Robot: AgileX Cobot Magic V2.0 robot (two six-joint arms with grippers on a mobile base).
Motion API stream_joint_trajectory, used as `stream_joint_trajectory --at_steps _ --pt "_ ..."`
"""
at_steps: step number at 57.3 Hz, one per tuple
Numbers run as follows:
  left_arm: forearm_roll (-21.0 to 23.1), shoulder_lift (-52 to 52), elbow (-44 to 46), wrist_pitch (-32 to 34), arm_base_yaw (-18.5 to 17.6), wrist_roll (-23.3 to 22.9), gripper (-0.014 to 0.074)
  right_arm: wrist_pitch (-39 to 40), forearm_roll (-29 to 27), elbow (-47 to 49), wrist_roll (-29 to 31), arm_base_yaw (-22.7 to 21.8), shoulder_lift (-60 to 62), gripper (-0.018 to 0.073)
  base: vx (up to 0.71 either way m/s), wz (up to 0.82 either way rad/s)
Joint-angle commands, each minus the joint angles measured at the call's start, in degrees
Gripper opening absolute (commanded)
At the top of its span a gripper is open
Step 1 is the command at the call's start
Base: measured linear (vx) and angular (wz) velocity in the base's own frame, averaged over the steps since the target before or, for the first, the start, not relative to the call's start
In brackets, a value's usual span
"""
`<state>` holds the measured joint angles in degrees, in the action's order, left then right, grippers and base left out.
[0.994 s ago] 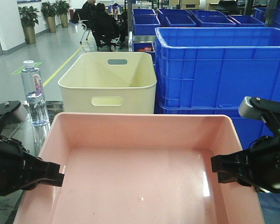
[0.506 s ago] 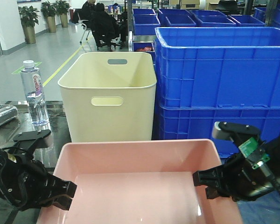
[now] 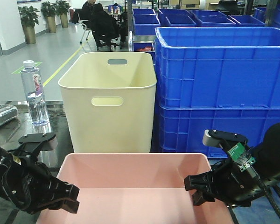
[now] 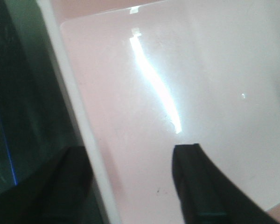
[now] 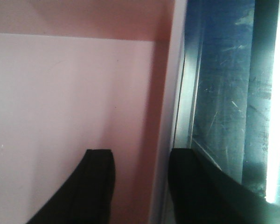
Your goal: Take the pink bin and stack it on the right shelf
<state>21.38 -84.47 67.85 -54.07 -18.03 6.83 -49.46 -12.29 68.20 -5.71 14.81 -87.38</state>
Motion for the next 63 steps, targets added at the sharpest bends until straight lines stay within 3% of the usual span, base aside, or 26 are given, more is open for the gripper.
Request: stream_joint_trajectory --at_steps 1,13,18,26,30,37,38,51,63 --pt "2.0 3.2 2.2 2.1 -0.4 0.1 0.058 1.7 -0.9 2.0 0.8 -0.1 2.6 0.0425 0.0 0.0" --pt "1.3 11.5 2.2 10.3 -0.4 0.5 0.0566 4.5 0.4 2.0 0.8 -0.1 8.9 0.0387 0.0 0.0" --pt "-0.7 16.3 2.2 14.0 -0.4 0.7 0.0528 4.8 4.3 2.0 0.8 -0.1 14.0 0.0342 0.0 0.0" --pt "-4.9 24.0 2.1 14.6 -0.4 0.7 0.043 4.6 8.3 2.0 0.8 -0.1 22.0 0.0242 0.0 0.0" --pt "-5.6 27.9 1.2 15.7 -0.4 0.7 0.0354 4.8 8.3 1.9 0.8 -0.1 26.5 0.016 0.0 0.0" --pt "-5.6 36.2 -5.6 24.0 -0.4 0.7 0.016 9.1 9.2 -1.6 0.8 -0.1 33.1 0.0022 0.0 0.0" --pt "-6.7 45.9 -16.7 34.5 -0.4 1.7 -0.001 16.4 8.8 -10.9 0.6 -0.1 40.5 -0.0015 0.0 0.0" --pt "-6.6 51.7 -24.7 35.4 -0.4 1.7 -0.0009 12.5 7.4 -16.5 0.6 -0.1 46.3 -0.0013 0.0 0.0" --pt "-6.6 51.8 -25.4 33.1 -0.4 1.7 -0.0009 9.0 7.4 -16.7 0.6 -0.1 46.6 -0.0012 0.0 0.0"
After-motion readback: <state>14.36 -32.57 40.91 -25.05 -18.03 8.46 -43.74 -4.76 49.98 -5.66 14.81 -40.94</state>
